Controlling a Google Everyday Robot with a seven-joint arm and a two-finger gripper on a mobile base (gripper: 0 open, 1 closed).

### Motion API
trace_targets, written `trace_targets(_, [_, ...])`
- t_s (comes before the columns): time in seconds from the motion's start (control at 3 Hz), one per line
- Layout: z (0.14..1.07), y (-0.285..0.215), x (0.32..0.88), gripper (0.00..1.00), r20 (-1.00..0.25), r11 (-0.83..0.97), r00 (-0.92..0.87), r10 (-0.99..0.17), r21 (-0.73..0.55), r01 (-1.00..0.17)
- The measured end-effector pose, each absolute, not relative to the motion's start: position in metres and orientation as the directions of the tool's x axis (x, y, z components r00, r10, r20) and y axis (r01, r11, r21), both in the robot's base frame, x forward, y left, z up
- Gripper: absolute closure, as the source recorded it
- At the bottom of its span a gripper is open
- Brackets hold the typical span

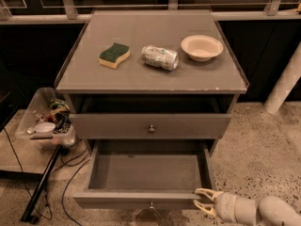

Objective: Open middle drawer

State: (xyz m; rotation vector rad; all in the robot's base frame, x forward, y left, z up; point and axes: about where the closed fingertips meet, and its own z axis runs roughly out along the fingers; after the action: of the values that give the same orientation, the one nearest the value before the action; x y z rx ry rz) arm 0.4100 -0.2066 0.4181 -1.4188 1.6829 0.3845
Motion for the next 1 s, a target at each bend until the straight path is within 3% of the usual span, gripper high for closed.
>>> trace_targets(1.0, [0.4181, -0.2065, 0.41, 0.12, -0.77, 0.3, 0.036, -0.637, -0.291, -0.908])
